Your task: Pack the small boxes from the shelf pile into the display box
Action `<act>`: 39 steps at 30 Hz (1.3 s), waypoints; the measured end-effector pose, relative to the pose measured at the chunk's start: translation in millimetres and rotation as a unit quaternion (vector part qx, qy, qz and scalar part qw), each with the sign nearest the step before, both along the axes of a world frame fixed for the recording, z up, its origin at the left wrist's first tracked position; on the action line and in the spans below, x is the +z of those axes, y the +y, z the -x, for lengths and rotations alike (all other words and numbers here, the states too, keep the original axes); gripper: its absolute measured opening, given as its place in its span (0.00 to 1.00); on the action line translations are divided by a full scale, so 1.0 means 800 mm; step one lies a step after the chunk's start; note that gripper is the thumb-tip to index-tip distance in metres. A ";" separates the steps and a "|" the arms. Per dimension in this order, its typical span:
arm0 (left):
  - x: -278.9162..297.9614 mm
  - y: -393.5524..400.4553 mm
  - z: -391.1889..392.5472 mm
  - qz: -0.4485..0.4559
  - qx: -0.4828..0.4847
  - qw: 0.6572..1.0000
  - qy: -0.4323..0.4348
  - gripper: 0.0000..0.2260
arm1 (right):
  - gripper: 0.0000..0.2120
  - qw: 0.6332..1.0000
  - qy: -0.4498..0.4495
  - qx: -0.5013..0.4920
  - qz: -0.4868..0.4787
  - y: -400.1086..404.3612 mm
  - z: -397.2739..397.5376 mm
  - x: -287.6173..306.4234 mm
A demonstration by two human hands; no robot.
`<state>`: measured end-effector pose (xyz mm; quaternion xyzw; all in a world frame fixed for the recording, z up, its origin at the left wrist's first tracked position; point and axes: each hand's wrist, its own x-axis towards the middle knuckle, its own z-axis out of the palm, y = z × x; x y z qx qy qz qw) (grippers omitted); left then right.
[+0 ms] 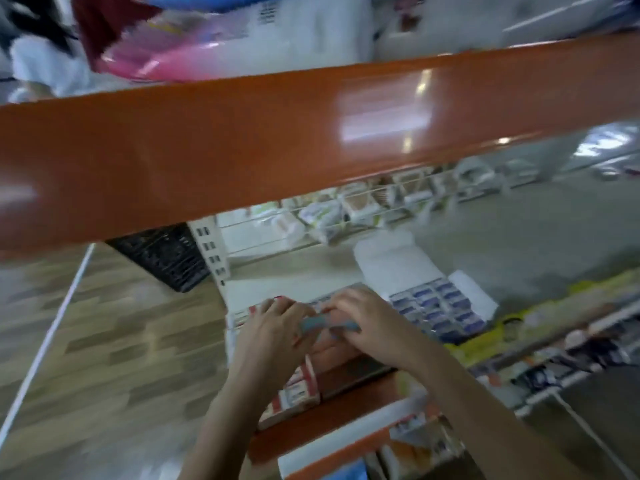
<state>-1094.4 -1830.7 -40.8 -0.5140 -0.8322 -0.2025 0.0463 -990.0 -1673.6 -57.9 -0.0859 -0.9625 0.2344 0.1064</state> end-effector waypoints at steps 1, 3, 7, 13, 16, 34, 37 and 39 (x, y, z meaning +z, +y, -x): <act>0.002 0.025 -0.006 0.005 -0.013 1.000 -0.003 0.11 | 0.17 1.000 -0.001 -0.022 -0.004 0.018 -0.014 0.004; 0.005 0.080 -0.025 0.001 -0.049 0.999 -0.004 0.12 | 0.16 0.997 0.004 -0.072 -0.009 0.057 -0.047 0.011; 0.017 0.193 -0.090 0.022 -0.112 0.994 0.002 0.15 | 0.16 0.986 -0.006 -0.163 -0.039 0.145 -0.136 0.019; 0.018 0.368 -0.227 0.021 -0.177 0.983 0.031 0.16 | 0.17 0.960 -0.039 -0.276 -0.027 0.282 -0.287 0.007; 0.009 0.447 -0.289 0.041 -0.187 0.980 0.053 0.17 | 0.18 0.949 -0.045 -0.310 -0.039 0.344 -0.350 -0.002; -0.022 0.839 -0.425 0.088 -0.198 0.975 0.055 0.15 | 0.20 0.904 -0.100 -0.411 -0.069 0.711 -0.507 -0.011; -0.025 0.902 -0.406 0.096 -0.185 0.977 0.050 0.15 | 0.20 0.909 -0.102 -0.401 -0.054 0.780 -0.500 -0.007; -0.030 0.936 -0.393 0.099 -0.165 0.981 0.039 0.16 | 0.20 0.918 -0.094 -0.384 -0.044 0.818 -0.495 -0.008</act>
